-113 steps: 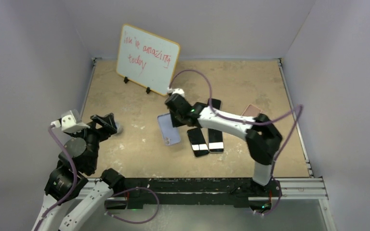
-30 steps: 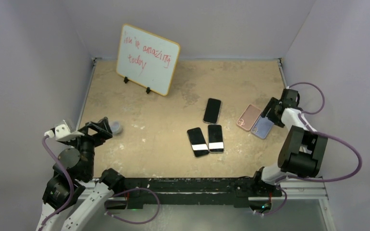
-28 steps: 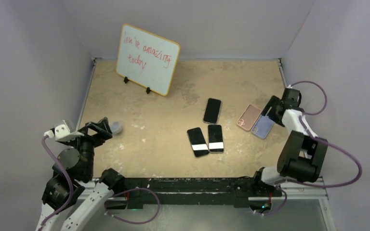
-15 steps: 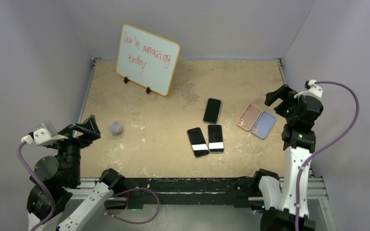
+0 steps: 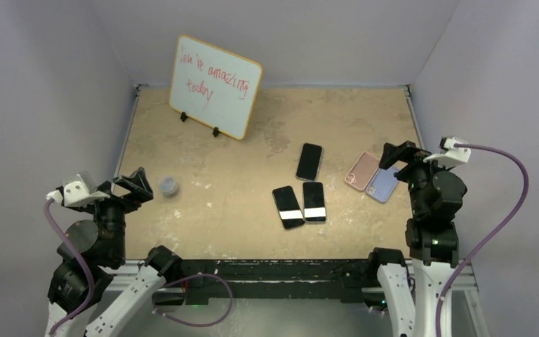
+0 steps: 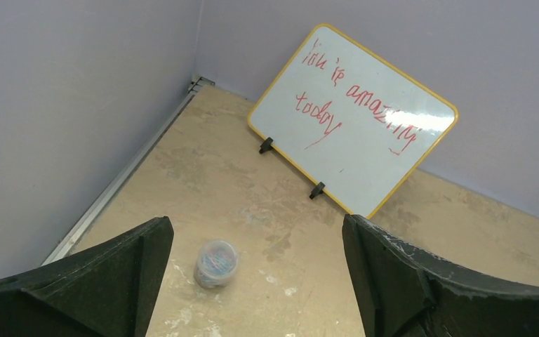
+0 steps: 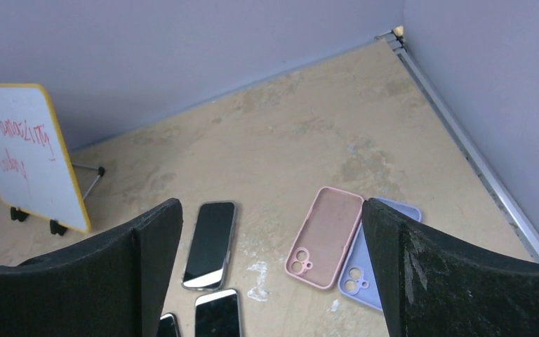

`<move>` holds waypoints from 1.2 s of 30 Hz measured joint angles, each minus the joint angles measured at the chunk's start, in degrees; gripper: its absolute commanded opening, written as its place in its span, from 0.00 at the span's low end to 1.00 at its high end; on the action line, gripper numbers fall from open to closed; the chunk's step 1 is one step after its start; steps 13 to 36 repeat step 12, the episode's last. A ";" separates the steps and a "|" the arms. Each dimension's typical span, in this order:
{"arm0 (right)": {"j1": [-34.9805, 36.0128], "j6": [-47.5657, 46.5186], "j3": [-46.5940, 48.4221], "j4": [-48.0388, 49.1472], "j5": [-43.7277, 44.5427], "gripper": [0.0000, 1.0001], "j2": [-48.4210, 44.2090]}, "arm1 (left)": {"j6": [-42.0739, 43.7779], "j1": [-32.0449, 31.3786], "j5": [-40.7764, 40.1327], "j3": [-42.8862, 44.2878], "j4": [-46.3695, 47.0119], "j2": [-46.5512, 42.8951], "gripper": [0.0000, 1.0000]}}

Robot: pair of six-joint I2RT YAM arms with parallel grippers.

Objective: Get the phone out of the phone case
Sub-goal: Reset both arms

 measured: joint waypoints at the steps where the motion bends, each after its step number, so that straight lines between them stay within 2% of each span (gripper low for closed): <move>1: 1.07 -0.39 -0.24 0.02 1.46 0.99 -0.94 | 0.00 0.00 0.00 -0.55 0.22 0.15 0.96; 5: 4.59 -1.42 -3.02 0.17 7.41 0.99 -5.84 | 0.00 0.00 0.02 -2.40 0.68 0.52 0.95; 12: 6.73 -2.10 -8.81 0.44 13.60 0.99 -13.20 | 0.46 0.00 0.72 -4.50 3.04 0.55 0.96; 36: 6.73 -2.10 -8.81 0.44 13.60 0.99 -13.20 | 0.46 0.00 0.72 -4.50 3.04 0.55 0.96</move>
